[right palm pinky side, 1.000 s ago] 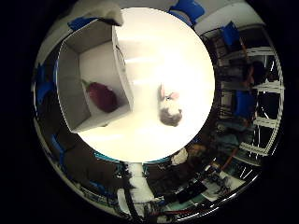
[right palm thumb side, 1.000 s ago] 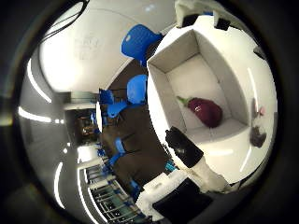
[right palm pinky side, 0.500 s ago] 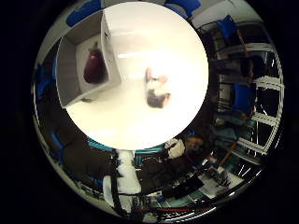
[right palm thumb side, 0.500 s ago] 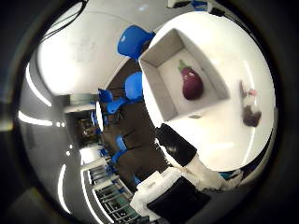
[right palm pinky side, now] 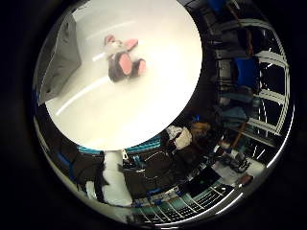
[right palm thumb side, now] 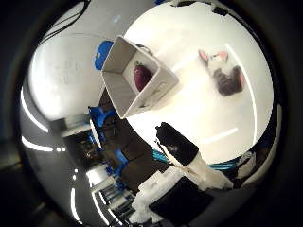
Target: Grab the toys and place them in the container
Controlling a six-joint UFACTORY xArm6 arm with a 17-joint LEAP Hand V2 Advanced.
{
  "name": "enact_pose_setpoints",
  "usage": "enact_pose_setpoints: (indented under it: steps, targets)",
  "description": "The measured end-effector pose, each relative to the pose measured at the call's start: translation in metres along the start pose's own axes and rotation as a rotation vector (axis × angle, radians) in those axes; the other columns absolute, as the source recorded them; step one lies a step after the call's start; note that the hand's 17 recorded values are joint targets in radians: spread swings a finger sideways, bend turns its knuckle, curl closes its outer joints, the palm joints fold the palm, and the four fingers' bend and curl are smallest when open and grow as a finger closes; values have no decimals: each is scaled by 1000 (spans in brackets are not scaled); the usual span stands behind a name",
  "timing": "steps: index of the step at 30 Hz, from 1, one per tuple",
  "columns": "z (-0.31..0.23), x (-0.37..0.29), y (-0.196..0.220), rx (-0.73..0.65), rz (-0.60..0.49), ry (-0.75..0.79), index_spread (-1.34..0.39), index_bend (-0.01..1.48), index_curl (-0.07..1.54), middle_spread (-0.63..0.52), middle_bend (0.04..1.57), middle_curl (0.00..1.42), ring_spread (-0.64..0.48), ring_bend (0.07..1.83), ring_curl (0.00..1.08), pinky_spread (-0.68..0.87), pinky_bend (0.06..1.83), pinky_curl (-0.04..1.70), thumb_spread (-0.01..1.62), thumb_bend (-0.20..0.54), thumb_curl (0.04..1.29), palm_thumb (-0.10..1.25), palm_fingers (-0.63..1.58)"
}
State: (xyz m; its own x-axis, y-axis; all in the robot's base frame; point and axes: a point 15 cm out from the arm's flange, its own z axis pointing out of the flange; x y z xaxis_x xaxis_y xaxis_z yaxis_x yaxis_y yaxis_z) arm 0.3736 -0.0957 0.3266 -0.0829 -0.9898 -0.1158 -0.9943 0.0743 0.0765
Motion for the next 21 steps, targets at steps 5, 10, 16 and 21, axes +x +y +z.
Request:
enact_pose_setpoints:
  steps: [5,10,16,21]
  targets:
    - [40,23,1,-14,28,-8,-323,154,273,66,271,331,214,472,213,459,514,281,1227,-15,317,558,214]
    - [70,32,-2,-35,46,-15,-323,156,270,66,268,335,214,475,212,453,524,274,1223,-17,317,562,213]
    - [100,40,-11,-80,69,-27,-317,156,269,66,260,334,213,476,211,449,533,267,1217,-17,321,568,205]
    - [118,47,-26,-80,78,-25,-315,159,271,66,259,336,213,475,208,448,533,266,1214,-14,324,584,203]
